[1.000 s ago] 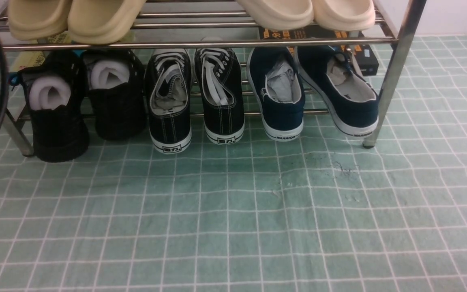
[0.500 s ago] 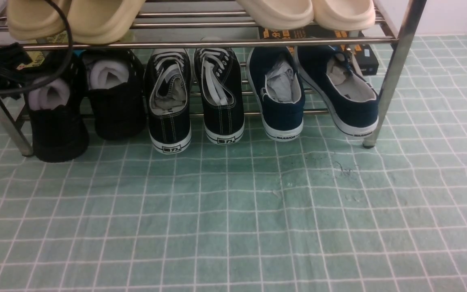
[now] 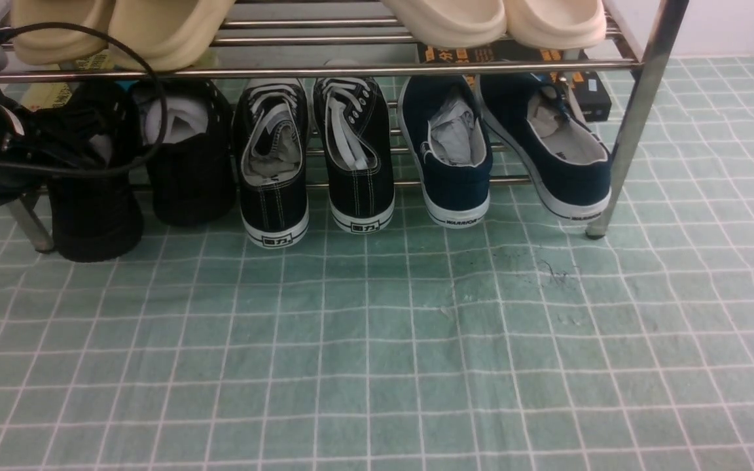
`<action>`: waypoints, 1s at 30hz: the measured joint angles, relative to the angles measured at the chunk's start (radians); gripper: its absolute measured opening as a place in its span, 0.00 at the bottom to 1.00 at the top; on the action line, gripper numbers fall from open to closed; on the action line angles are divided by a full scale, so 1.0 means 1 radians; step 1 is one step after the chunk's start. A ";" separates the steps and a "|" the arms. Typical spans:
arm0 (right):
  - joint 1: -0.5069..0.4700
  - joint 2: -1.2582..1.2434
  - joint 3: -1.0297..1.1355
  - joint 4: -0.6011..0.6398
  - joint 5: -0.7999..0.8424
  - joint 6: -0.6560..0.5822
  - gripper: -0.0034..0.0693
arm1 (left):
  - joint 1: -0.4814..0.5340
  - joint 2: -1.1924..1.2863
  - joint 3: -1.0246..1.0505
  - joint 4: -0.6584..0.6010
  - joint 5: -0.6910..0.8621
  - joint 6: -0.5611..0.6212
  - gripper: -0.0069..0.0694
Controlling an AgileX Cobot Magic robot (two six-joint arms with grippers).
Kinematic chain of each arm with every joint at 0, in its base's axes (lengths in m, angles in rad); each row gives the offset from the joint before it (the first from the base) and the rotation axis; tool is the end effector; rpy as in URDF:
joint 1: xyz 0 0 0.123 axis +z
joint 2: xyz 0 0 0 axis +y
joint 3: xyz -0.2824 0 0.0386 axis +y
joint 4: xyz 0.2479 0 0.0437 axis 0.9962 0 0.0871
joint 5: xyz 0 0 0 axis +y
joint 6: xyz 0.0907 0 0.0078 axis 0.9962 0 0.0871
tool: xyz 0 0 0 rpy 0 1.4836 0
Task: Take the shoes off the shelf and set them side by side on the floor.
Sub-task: 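Grasp the leftmost shoe on the bottom shelf of the shoe rack with the left gripper, then set the held shoe down on the floor in front of the rack with the left gripper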
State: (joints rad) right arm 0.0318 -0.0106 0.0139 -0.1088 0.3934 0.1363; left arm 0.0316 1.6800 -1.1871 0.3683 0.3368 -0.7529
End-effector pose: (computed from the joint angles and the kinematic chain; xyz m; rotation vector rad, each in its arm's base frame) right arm 0.0520 -0.0022 0.1738 0.0323 1.8777 0.0073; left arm 0.3755 0.0227 0.2609 -0.5537 2.2186 -0.0570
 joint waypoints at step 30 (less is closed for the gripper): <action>0.000 0.000 0.000 0.000 0.000 0.000 0.37 | -0.005 -0.547 0.073 -0.133 0.675 0.178 0.11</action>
State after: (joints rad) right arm 0.0318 -0.0106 0.0139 -0.1088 0.3934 0.1363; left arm 0.0269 1.1333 -1.1139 0.2357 1.0118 -0.5751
